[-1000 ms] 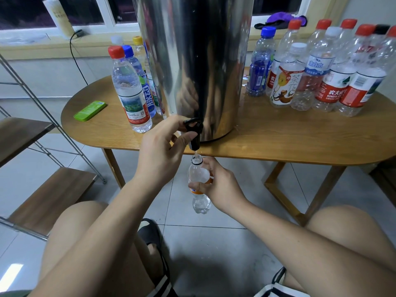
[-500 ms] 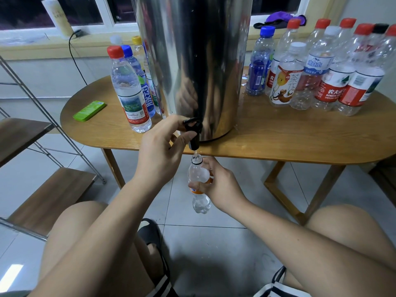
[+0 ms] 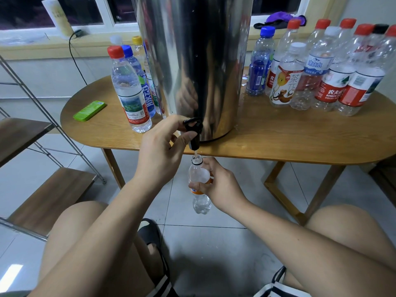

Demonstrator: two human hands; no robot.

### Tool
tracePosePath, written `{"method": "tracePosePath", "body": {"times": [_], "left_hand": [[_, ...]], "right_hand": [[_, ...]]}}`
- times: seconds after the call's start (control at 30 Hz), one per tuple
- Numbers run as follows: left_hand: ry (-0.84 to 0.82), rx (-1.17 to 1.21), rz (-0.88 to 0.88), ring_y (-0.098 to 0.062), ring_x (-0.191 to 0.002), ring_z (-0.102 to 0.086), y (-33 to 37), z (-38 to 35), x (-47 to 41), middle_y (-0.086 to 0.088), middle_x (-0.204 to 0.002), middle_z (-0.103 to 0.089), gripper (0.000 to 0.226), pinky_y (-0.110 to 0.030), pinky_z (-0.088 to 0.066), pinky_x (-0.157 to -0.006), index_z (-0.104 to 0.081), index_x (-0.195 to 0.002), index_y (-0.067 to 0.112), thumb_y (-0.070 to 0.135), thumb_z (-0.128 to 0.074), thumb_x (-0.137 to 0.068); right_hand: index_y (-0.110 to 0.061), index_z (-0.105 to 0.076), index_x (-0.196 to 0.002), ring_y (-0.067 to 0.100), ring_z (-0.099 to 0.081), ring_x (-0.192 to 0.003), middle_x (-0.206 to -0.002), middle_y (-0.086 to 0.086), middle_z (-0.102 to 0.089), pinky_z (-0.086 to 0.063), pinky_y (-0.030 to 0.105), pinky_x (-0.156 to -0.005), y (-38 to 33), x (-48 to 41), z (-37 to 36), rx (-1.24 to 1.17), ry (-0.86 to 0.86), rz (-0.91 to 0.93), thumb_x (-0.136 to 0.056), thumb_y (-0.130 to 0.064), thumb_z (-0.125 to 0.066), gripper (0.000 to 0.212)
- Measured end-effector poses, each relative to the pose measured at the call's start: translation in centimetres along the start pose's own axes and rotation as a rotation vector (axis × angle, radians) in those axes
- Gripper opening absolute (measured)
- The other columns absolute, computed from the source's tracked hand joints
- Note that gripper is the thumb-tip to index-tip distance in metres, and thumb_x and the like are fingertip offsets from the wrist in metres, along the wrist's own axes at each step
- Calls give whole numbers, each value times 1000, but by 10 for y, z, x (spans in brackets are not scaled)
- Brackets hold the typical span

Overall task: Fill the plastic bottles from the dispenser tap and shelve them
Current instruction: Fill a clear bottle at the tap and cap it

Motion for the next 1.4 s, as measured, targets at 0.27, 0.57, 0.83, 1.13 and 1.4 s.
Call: {"method": "tracePosePath", "body": {"times": [0.27,0.57,0.83,1.13,1.4], "left_hand": [[2,-1,0,-12,-101,-68,0,0,0,5,-105,-74,16,-42,-55,-78,-73,-119,16,14,-75,-103],[1,-5,9,-10,-99,-67,-1,-1,0,5,-105,-74,15,-40,-54,-77,-72,-118,17,15,-74,-103],[2,-2,20,-5,-100,-65,0,0,1,7,-104,-74,15,-39,-54,-77,-72,-118,19,15,-75,-103],[-2,5,18,-7,-99,-66,1,0,1,5,-104,-74,15,-37,-54,-77,-73,-118,18,14,-74,-103],[0,-3,29,-12,-97,-67,1,0,1,4,-104,-74,15,-37,-53,-76,-73,-118,16,15,-74,-103]], "right_hand": [[-38,-54,-137,17,-66,-124,-136,-16,-68,-56,44,-104,0,0,0,-8,4,2,-78,-51,-93,72],[-38,-56,-137,14,-65,-126,-137,-16,-68,-55,41,-106,-2,1,1,-4,6,11,-80,-48,-94,69],[-37,-55,-138,15,-66,-124,-136,-16,-68,-56,40,-105,-2,1,1,8,5,8,-80,-50,-93,71],[-36,-56,-138,16,-65,-126,-138,-15,-68,-55,41,-106,-2,1,1,14,3,6,-79,-49,-94,71],[-34,-56,-136,15,-65,-124,-135,-13,-68,-55,38,-105,-3,2,3,4,0,-1,-80,-45,-95,68]]}}
Point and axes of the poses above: each hand's wrist, its own x-axis away from the middle knuckle, its own z-axis out of the back of the hand, y = z × x, the point moved 6 cm from there along -x, towards the middle knuckle
